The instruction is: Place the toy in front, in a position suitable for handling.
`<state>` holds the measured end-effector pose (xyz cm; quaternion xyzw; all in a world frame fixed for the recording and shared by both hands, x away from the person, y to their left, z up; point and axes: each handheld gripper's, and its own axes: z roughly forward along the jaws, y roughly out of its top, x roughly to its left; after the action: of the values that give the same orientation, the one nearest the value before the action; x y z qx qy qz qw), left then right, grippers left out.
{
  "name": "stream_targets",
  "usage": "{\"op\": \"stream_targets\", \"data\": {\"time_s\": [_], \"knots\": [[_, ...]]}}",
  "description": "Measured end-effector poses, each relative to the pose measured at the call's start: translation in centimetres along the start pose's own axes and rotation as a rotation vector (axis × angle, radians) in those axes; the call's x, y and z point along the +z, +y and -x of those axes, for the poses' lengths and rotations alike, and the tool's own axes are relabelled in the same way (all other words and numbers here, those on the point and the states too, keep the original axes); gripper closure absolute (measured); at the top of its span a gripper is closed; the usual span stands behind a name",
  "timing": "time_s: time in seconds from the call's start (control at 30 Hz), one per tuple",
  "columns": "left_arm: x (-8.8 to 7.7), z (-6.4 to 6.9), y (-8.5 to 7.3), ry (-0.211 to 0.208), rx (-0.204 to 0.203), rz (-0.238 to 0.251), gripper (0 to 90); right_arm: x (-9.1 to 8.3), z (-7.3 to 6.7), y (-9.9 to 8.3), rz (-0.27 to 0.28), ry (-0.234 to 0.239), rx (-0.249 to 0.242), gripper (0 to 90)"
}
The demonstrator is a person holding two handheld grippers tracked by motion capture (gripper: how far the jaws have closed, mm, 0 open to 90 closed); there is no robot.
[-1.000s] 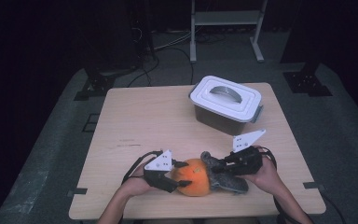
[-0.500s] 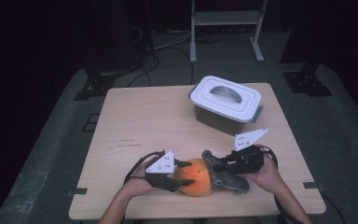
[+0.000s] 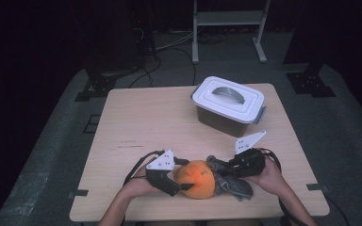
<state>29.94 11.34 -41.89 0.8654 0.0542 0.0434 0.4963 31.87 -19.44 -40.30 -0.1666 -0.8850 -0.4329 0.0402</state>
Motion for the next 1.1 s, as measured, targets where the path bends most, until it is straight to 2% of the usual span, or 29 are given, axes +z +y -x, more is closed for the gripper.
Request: {"op": "stream_targets", "data": {"time_s": [0.1,0.13,0.2,0.27,0.33,0.43,0.53,0.57,0.63,0.73,0.8,0.87,0.97,1.03,1.1], "knots": [[-0.2,0.1,0.4,0.021,0.013,0.008,38.5,-0.4,-0.5,0.7,0.029,-0.006,-0.027,76.8],[-0.2,0.2,0.6,0.029,0.015,0.007,41.8,-0.8,-0.9,1.2,0.07,0.001,-0.038,76.9],[-0.2,0.4,1.1,0.042,0.016,-0.005,43.2,-1.2,-1.5,1.8,0.098,0.004,-0.056,76.9],[-0.3,0.6,1.6,0.05,0.033,0.006,44.7,-1.2,-2.3,2.3,0.13,0.019,-0.074,76.9],[-0.7,0.7,1.9,0.051,0.037,0.029,45.5,-0.9,-2.5,2.5,0.11,0.013,-0.086,76.8],[-1.0,0.5,1.8,0.062,0.03,0.033,45.4,0.1,-1.8,1.8,0.061,0.012,-0.054,76.1],[-0.9,0.3,1.3,0.055,0.008,0.038,43.8,1.0,-0.7,0.8,-0.002,0.009,-0.007,75.8],[-0.9,0.2,1.3,0.057,0.005,0.04,43.6,0.9,-0.6,0.7,-0.005,0.004,0.001,75.9],[-0.7,0.2,1.3,0.05,-0.006,0.048,42.3,0.5,-0.7,0.8,0.015,-0.006,-0.012,76.3],[-0.3,0.6,1.6,0.049,0.014,0.05,42.1,-0.3,-1.3,1.6,0.095,0.017,-0.031,76.4],[0.0,0.8,1.8,0.051,0.023,0.049,41.7,-0.4,-1.9,2.2,0.118,0.02,-0.051,76.3],[0.2,0.9,1.9,0.051,0.02,0.047,40.1,0.0,-2.2,2.2,0.112,0.02,-0.061,76.3],[0.3,0.7,1.7,0.05,-0.008,0.045,35.3,0.7,-1.9,1.8,0.083,0.022,-0.052,76.3],[0.2,0.5,1.6,0.041,-0.031,0.046,27.9,0.8,-1.4,1.4,0.065,0.011,-0.037,76.3],[0.0,0.1,1.5,0.017,-0.078,0.056,22.3,0.9,-1.2,1.0,0.059,0.009,-0.023,76.3]]}}
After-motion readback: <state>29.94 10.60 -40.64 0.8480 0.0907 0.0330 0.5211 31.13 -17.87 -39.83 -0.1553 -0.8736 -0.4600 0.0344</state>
